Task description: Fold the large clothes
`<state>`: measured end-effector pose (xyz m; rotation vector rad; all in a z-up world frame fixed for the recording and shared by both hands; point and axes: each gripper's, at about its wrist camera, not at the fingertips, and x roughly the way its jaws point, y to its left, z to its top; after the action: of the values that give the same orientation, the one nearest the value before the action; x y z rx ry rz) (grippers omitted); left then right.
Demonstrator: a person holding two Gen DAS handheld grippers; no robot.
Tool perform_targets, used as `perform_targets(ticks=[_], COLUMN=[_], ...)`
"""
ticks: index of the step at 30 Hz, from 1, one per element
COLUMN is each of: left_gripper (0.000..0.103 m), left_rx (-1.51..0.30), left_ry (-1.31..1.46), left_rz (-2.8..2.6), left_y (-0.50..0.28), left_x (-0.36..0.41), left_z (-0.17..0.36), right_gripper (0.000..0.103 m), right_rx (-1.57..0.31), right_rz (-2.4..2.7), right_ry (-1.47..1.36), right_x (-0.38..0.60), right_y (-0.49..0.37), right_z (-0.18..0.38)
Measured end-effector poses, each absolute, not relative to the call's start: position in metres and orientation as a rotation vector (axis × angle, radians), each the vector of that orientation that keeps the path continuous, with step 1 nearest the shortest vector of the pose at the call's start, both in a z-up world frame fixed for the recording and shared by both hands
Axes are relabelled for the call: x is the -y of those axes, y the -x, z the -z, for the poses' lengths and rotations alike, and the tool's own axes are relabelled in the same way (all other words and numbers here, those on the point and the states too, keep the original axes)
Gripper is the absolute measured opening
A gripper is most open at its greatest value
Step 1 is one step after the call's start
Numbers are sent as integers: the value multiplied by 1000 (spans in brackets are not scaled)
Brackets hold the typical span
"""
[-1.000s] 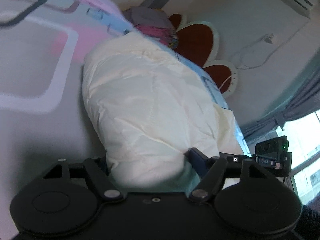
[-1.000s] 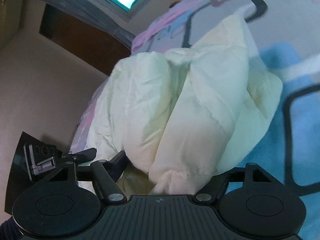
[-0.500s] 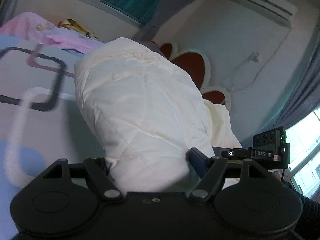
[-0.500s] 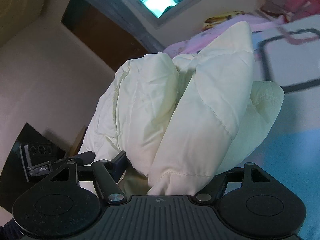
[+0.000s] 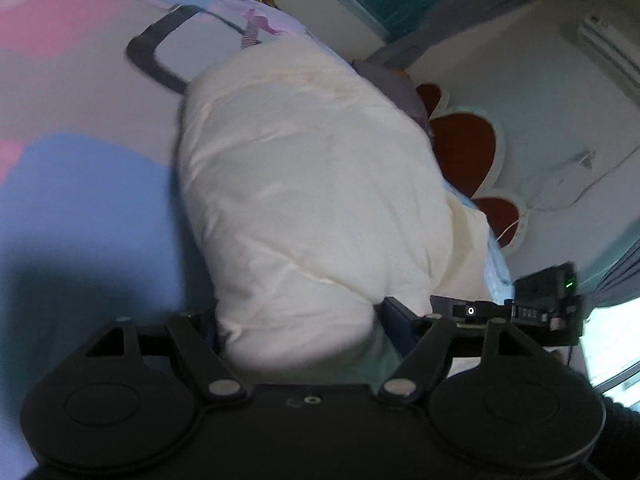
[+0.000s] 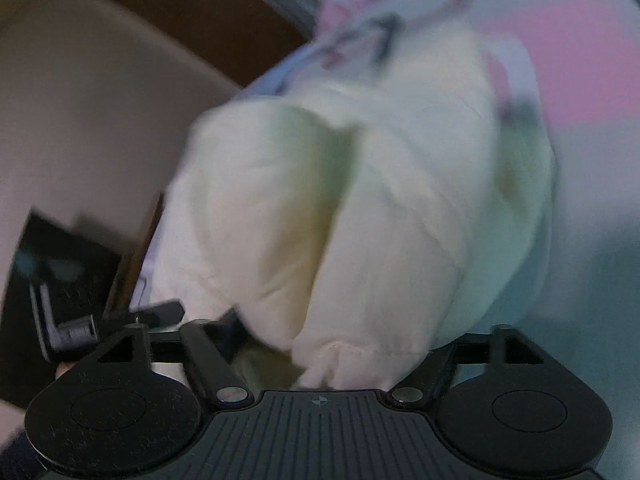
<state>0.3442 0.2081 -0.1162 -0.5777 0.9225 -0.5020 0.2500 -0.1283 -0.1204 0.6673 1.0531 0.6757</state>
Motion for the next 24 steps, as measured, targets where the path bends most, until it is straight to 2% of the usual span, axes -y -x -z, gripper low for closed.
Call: perform_targets(ticks=[3,7,10,13,14,15,16,20,24], left_gripper=[79,98,97,84,76,70,61,48,45], left_rx=[-916,-952,-886,-789,-758,-731,-713,-686,-715], left_ry=[570,551,513,529,532,523,494,340,210], left_rz=[498,456,397,304,297,302,316,397,423], left_y=[-341,-351,-339,-334,-341,-346,-355,-391,-421], left_x=[-201,-211,-230,-256,-258,-256,-248,-190,-132], left_z=[118,114,95,73,68,60,51,30,34], right_gripper=[77,80,84,83,78,52,35,35,35], right_rx=[-1042,-1025,-984,-886,-844,-811,-787,-716,-748], right_rz=[-659,-609,-516,-396,-373,-364,-362,-411,-401], right_ry=[-648,-594,-544,-519,-506,-472,-428,-229,-32], right_x=[125,125,148,171,173,166,155,87,26], right_y=[-243,-237,-216,-214,-213,-216,-220,-236,-248], right_z=[118,100,80,52,40,27,14,-15,4])
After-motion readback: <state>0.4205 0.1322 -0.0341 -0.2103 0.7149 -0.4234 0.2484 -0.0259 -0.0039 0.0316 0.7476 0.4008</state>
